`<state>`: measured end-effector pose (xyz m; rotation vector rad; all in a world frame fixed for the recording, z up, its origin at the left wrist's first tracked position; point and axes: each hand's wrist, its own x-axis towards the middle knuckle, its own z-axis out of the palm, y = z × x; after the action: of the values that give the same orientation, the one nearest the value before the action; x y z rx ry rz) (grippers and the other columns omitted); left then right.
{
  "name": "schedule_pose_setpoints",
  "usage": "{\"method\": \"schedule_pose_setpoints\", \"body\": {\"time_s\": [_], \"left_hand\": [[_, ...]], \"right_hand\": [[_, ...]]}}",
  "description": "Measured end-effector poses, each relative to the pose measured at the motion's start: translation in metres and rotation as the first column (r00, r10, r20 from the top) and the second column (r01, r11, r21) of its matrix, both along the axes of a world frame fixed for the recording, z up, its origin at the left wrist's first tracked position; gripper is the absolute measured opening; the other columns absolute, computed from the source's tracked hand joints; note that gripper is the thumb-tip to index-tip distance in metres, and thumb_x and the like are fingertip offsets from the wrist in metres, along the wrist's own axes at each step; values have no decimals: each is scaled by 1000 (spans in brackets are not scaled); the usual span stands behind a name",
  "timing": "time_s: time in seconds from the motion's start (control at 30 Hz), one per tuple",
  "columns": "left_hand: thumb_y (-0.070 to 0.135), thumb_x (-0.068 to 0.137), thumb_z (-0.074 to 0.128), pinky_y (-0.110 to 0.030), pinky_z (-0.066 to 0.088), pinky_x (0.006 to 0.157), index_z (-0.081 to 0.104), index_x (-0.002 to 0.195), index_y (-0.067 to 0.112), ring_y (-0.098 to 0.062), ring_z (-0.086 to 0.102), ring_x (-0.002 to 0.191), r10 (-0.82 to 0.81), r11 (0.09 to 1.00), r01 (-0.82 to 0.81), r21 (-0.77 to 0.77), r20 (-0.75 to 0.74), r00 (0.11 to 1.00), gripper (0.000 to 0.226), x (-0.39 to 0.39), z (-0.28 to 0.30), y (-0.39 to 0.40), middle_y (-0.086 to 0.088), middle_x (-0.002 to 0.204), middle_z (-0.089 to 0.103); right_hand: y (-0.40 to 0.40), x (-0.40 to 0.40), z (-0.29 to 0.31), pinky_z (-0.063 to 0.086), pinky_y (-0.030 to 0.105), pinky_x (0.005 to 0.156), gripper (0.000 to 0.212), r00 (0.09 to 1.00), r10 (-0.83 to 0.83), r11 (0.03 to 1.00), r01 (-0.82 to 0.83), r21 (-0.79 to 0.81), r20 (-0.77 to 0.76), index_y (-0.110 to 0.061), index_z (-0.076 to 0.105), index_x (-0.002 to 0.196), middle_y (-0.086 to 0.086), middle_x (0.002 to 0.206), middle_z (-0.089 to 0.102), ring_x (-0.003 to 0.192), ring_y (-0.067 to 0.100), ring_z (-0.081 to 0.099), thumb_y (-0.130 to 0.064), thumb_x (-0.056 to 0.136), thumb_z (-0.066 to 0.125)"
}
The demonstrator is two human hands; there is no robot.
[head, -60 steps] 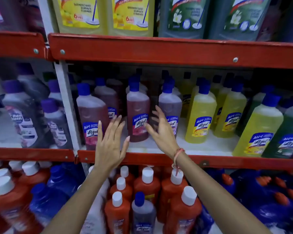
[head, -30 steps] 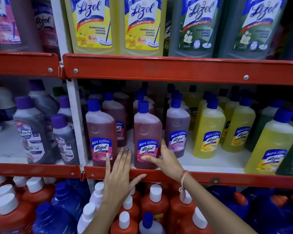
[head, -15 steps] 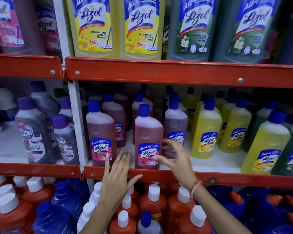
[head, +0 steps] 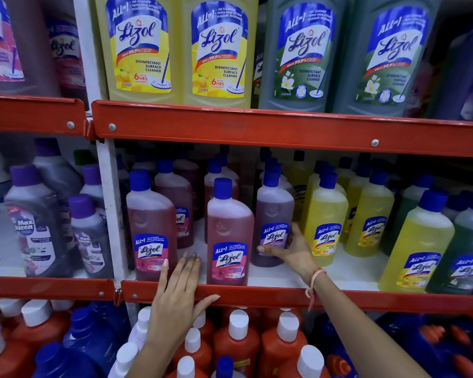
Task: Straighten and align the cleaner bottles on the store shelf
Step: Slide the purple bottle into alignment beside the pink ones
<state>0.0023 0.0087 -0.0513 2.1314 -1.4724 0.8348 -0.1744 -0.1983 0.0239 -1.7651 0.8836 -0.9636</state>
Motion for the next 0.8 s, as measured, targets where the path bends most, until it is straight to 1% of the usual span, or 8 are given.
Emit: {"method": "schedule_pose_setpoints", "body": {"time_s": [0.1, 0.13, 0.23, 0.33, 0.4, 0.53, 0.63, 0.8], "left_hand": [[66, 85, 36, -40, 10, 118, 54, 129, 5, -26, 57, 122, -1, 1000, 1, 12, -1, 1000, 78, 1, 1, 1, -11, 128, 63], [66, 85, 36, -40, 10, 118, 55, 129, 5, -26, 57, 123, -1, 1000, 1, 20, -4, 1000, 78, 0, 1, 1, -11, 129, 63], [67, 84, 37, -40, 10, 118, 54, 130, 6, -25, 56, 124, 10, 999, -8, 46, -30, 1000, 78, 0, 0, 2, -10, 130, 62], [67, 85, 36, -41, 10, 118, 55, 129, 6, -26, 55, 124, 21, 998, -19, 58, -43, 999, 77, -1, 1, 2, -11, 130, 62], [67, 85, 35, -42, 10, 118, 55, 128, 6, -26, 55, 125, 29, 997, -25, 70, -49, 998, 76, -3, 3, 2, -11, 130, 62], [66, 85, 35, -43, 8, 118, 54, 127, 7, -27, 54, 126, 38, 996, -32, 86, -68, 997, 75, -5, 4, 4, -12, 131, 61], [66, 85, 34, -43, 8, 118, 55, 126, 6, -27, 53, 126, 38, 995, -30, 100, -83, 996, 76, -6, 4, 5, -12, 132, 61], [67, 86, 32, -42, 8, 118, 56, 126, 6, -26, 52, 127, 40, 993, -27, 117, -111, 993, 76, -7, 5, 6, -12, 133, 60]], "right_hand": [[-2, -5, 1, 58, 25, 74, 78, 998, 59, 998, -59, 12, 11, -21, 45, 119, 3, 111, 65, 95, 17, 65, -17, 56, 90], [-3, -8, 1, 57, 21, 71, 74, 996, 83, 996, -83, 9, 23, -22, 46, 118, 3, 111, 66, 93, 13, 66, -13, 58, 89], [-1, -21, -3, 58, 21, 73, 70, 986, 151, 988, -153, 26, 64, -23, 49, 117, 8, 116, 67, 96, 10, 67, -11, 59, 87], [1, -32, -7, 58, 24, 80, 81, 975, 212, 976, -215, 33, 70, -19, 50, 123, 11, 119, 67, 103, 19, 68, -19, 51, 87], [3, -38, -8, 58, 25, 83, 80, 969, 240, 970, -242, 14, 59, -17, 51, 123, 12, 119, 68, 104, 21, 68, -15, 52, 87], [9, -45, -11, 57, 22, 80, 78, 967, 253, 968, -253, 2, 30, -11, 50, 128, 11, 118, 69, 106, 18, 68, -10, 60, 86], [14, -50, -10, 57, 20, 77, 70, 965, 261, 965, -261, -3, 25, -11, 51, 126, 9, 116, 69, 100, 11, 70, -4, 64, 84], [19, -55, -9, 56, 19, 77, 69, 958, 285, 958, -285, -19, 32, -13, 52, 123, 6, 114, 69, 99, 8, 70, -13, 62, 84]]}}
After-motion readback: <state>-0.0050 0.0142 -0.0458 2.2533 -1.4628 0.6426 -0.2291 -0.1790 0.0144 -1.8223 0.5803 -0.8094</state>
